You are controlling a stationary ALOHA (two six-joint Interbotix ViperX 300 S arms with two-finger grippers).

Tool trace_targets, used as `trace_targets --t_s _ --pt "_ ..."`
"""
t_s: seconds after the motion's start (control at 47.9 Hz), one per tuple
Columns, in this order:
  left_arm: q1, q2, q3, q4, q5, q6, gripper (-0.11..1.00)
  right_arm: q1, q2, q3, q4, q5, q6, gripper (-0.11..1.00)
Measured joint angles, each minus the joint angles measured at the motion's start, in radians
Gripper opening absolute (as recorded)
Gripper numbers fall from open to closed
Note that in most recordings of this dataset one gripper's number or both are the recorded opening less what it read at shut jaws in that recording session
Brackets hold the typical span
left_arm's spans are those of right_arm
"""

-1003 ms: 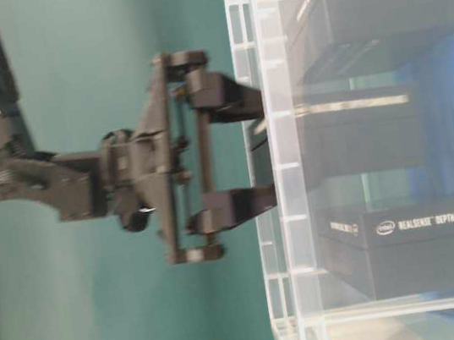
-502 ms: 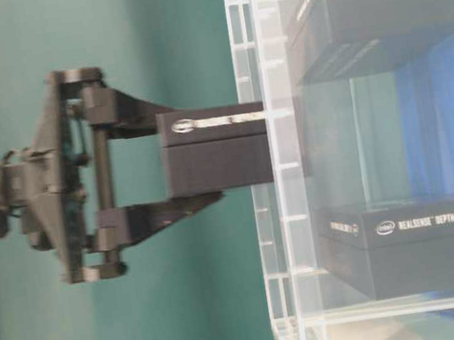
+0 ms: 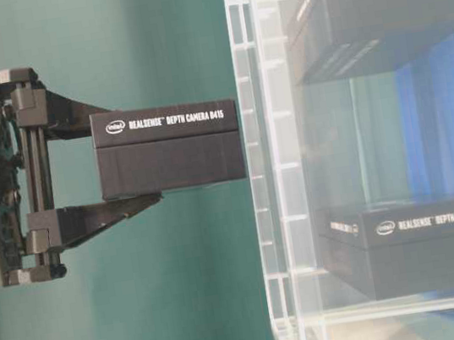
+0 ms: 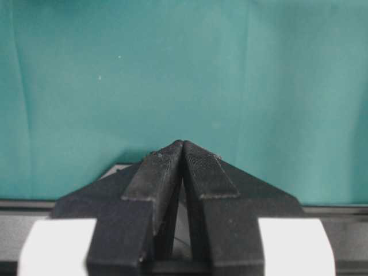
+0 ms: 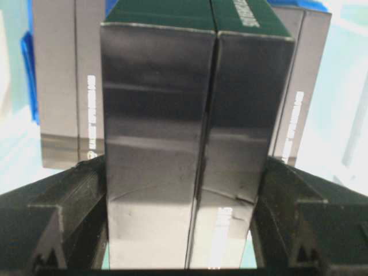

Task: Take the box out of the case with the right arm.
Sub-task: 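Lift the gripped middle box straight up out of the case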

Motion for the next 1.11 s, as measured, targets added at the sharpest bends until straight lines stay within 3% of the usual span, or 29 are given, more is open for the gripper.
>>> trace_targets --t_s 1.108 --pt "0.000 0.002 0.000 0.000 -0.002 0.000 0.00 0.000 0.002 0.000 -0.018 0.000 0.000 0.66"
